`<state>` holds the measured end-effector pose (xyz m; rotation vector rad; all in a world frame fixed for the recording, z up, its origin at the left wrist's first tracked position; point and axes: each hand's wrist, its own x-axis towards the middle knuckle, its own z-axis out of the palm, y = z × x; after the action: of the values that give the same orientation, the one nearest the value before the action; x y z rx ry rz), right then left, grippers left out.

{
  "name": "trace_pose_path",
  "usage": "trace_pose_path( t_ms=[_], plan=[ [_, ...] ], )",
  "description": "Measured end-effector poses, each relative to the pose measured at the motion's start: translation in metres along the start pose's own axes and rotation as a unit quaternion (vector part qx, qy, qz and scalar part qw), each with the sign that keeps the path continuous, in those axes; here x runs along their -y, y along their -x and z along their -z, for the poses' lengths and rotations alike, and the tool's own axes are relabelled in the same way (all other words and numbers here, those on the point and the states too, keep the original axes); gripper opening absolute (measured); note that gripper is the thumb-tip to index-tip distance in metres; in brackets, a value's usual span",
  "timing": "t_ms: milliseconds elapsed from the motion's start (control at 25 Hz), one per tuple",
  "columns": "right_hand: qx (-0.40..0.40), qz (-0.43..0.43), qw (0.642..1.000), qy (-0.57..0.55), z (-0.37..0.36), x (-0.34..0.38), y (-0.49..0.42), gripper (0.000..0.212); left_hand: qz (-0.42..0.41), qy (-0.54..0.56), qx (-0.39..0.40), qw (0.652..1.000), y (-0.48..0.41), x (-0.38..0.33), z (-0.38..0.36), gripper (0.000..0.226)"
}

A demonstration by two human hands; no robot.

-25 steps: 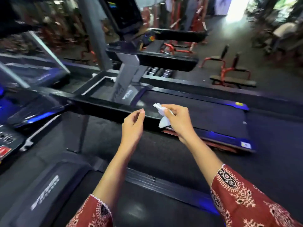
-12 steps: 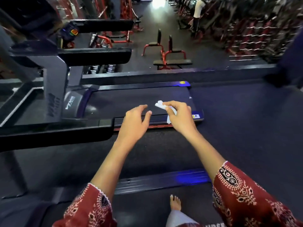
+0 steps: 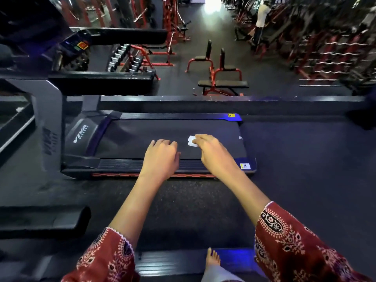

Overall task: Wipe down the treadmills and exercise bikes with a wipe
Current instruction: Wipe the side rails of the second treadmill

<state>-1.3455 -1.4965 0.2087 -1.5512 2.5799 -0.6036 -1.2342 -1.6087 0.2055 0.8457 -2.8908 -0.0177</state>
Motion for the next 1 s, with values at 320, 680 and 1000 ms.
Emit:
trace_pose_path(
  t_ms=[320,680,1000],
  plan=[
    [0.031,0.089,0.995,-0.037,-0.004,-0.049,-0.108,0.045,0.084,0.014,-0.011,0.996,-0.077,0.003,-0.013,0.028],
    [0.034,0.221,0.968,-0.117,-0.09,-0.01,-0.225,0.029,0.219,-0.009,-0.072,0.973,-0.108,0.096,-0.056,0.028],
    [0.099,0.407,0.883,-0.213,-0.312,0.102,-0.326,0.032,0.426,-0.05,-0.09,0.899,-0.082,0.262,-0.194,0.026]
  ],
)
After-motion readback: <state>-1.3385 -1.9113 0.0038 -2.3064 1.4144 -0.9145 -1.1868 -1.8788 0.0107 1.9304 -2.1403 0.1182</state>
